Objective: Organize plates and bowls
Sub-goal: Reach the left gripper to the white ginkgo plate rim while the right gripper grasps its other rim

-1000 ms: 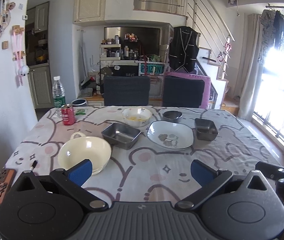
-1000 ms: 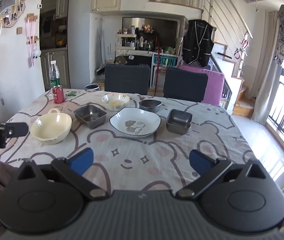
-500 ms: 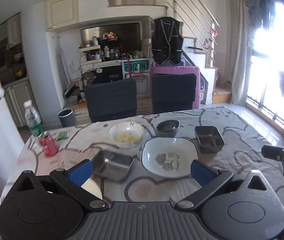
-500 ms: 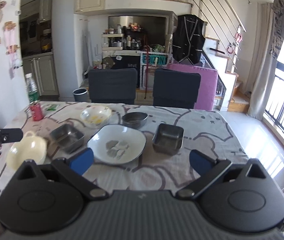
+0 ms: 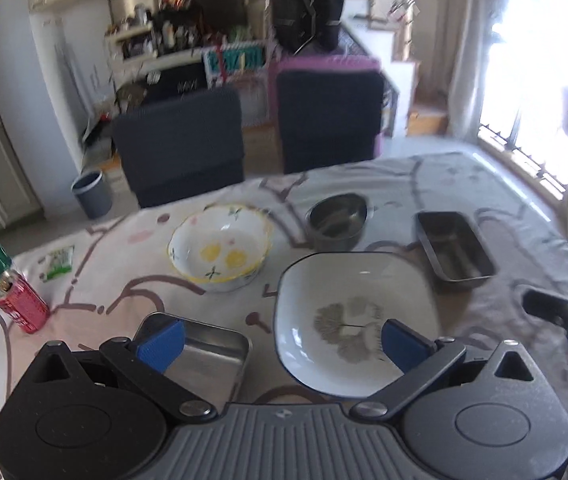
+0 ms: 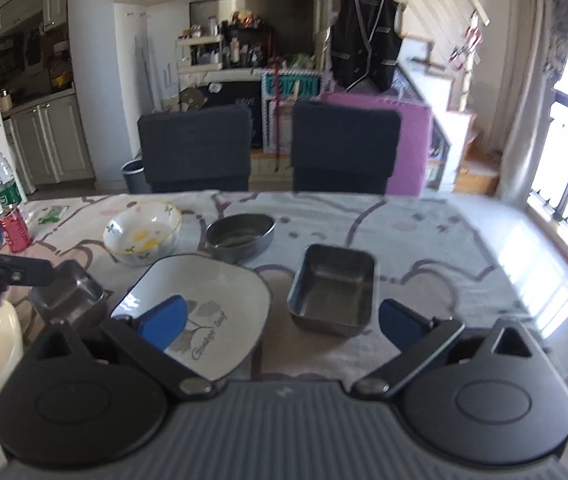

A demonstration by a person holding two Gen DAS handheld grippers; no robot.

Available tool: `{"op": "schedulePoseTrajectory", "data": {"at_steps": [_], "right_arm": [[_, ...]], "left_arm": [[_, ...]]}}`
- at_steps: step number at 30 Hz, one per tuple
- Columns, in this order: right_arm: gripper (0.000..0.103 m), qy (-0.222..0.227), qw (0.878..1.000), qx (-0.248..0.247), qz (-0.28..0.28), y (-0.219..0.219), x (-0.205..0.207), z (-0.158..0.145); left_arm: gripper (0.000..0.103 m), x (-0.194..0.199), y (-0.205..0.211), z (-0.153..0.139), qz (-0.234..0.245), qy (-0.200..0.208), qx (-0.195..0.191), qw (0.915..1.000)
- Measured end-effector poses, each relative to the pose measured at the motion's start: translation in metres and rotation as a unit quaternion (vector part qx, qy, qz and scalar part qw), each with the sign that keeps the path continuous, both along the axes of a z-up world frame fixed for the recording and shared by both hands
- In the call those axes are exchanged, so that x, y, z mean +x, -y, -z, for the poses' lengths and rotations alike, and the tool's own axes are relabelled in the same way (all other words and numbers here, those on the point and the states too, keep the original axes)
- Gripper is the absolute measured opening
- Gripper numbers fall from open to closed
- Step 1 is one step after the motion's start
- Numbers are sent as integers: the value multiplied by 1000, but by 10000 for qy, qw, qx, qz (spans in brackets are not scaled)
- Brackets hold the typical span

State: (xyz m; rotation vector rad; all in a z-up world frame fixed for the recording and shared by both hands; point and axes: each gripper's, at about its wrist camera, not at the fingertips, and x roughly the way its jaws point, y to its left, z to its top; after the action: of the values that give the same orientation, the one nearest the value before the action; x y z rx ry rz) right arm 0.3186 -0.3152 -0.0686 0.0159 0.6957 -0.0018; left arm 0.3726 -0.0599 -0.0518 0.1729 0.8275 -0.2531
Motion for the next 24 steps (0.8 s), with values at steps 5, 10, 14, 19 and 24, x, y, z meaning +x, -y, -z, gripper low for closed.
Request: {"op": "schedulePoseTrajectory", "data": {"at_steps": [5, 10, 14, 19, 24], "right_arm": [[103, -392, 9982, 436, 84, 3, 43, 37], [103, -734, 9933, 816, 371, 8, 75, 77], [103, -917, 9888, 1068, 500, 10, 89, 104], [83, -1169, 9692, 2079, 608, 29, 110, 129], [51, -1432, 9563, 2454, 687, 33, 126, 146]], "left_arm": [[103, 47, -3, 37, 123, -319, -34, 9994], [103, 79, 5, 66, 406, -568, 121, 9975], [94, 100, 11, 81, 720, -836, -34, 9939], [61, 118, 12, 99, 753, -1250, -222, 9890], [28, 128, 8, 113, 562, -1471, -148, 9874]]}}
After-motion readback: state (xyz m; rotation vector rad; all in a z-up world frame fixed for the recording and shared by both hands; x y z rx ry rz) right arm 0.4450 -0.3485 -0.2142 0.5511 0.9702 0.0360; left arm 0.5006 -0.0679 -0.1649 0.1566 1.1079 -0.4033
